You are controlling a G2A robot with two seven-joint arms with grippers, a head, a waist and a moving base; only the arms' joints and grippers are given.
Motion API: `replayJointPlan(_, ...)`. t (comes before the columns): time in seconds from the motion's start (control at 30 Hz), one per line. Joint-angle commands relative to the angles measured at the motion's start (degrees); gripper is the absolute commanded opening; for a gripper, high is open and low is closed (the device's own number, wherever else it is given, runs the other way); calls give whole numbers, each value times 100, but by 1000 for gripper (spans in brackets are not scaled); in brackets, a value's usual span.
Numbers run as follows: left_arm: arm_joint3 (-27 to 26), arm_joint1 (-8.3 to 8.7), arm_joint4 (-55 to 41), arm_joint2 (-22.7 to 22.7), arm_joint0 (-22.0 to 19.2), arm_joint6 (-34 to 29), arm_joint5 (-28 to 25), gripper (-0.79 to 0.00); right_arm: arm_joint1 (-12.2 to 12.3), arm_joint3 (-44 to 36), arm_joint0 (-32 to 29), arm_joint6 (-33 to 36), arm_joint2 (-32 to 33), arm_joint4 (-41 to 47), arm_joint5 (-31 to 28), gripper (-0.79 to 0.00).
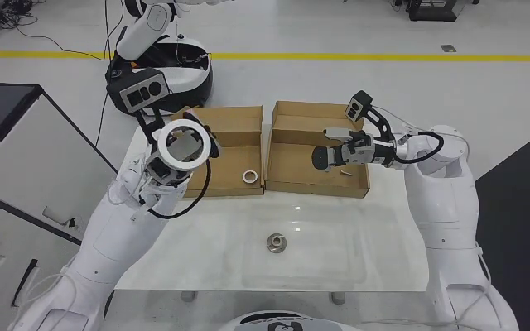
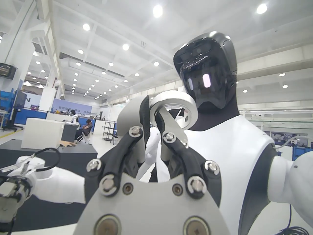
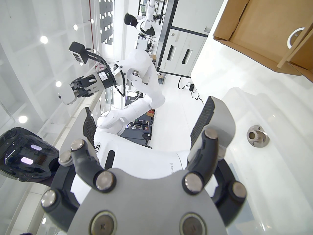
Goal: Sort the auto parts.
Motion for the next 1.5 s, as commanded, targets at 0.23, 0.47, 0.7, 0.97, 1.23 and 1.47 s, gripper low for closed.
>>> replayJointPlan(0.23,165,-53,-92,-207,82,-457,111,-785,0,0,0,0,0,0,0,0)
replayJointPlan(0.47,241,-44,636,-409,116,-682,437,-785,0,0,0,0,0,0,0,0)
replayJointPlan(0.7,177,-60,861,-485,210,-616,585,-785,0,0,0,0,0,0,0,0)
replayJointPlan(0.97,39,-112,545,-463,347,-375,619,-785,0,0,0,0,0,0,0,0)
replayJointPlan(1.23,39,-112,545,-463,347,-375,619,-785,0,0,0,0,0,0,0,0)
replayJointPlan(1.47,39,-112,545,-463,347,-375,619,-785,0,0,0,0,0,0,0,0)
